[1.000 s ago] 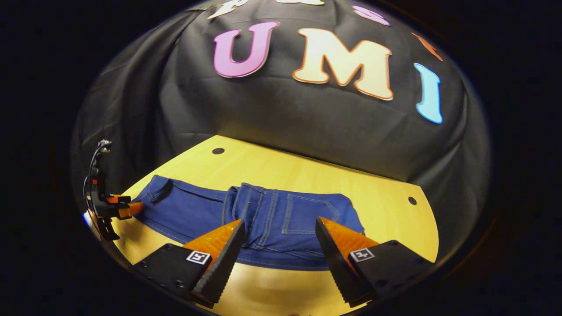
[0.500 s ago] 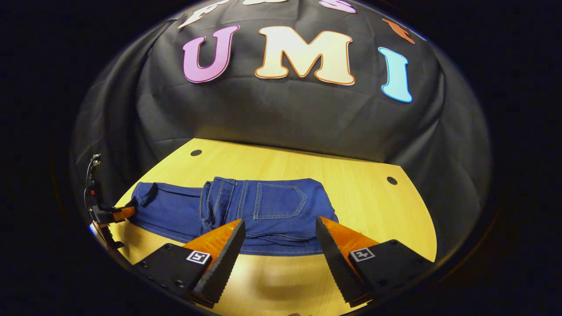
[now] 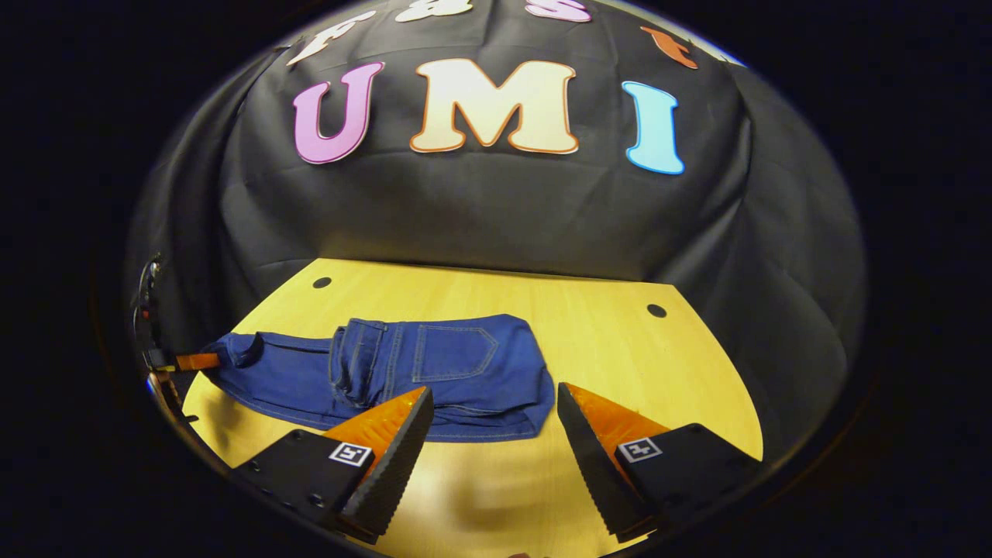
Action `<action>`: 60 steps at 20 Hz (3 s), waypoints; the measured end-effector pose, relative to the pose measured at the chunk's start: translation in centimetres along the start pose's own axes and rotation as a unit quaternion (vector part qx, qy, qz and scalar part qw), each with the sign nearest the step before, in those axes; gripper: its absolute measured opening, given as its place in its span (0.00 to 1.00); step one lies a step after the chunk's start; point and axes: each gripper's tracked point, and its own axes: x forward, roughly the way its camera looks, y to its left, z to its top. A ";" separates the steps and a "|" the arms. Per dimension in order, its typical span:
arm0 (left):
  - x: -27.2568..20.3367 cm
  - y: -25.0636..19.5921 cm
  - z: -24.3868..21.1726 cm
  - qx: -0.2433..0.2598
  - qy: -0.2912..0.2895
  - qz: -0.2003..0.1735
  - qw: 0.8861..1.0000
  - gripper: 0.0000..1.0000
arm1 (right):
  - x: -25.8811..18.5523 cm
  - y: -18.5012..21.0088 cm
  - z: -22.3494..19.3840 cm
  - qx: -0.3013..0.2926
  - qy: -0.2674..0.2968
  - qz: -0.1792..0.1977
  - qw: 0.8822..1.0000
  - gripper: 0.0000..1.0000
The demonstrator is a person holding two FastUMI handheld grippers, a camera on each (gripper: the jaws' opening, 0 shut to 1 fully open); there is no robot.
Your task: Grasp the waist and the cuffs of the jeans and fold them to make the two legs overlap; first hold the waist and fold one-third of the jeans toward the cuffs, then hold the cuffs and fold the remaining one-third in the same direction to finish folding.
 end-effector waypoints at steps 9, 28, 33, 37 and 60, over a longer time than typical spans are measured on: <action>0.2 -16.4 9.8 0.053 -0.073 -0.043 0.995 0.00 | -0.2 -12.4 1.4 0.037 -0.027 0.015 0.999 1.00; 7.2 -47.3 -1.7 0.254 0.005 -0.137 0.957 0.00 | 2.6 -27.6 -1.6 0.089 -0.009 0.008 0.996 0.99; 6.3 -46.1 -10.2 0.340 0.039 -0.111 0.933 0.00 | 3.5 -27.4 -2.2 0.089 0.000 0.019 0.996 0.99; 7.5 -44.3 -16.5 0.404 0.077 -0.100 0.906 0.00 | 3.7 -26.2 -2.3 0.080 0.001 0.032 0.996 0.99; -6.9 -26.3 -2.4 0.226 -0.086 -0.097 0.966 0.95 | -6.6 -3.0 3.6 0.076 -0.133 0.085 0.985 0.99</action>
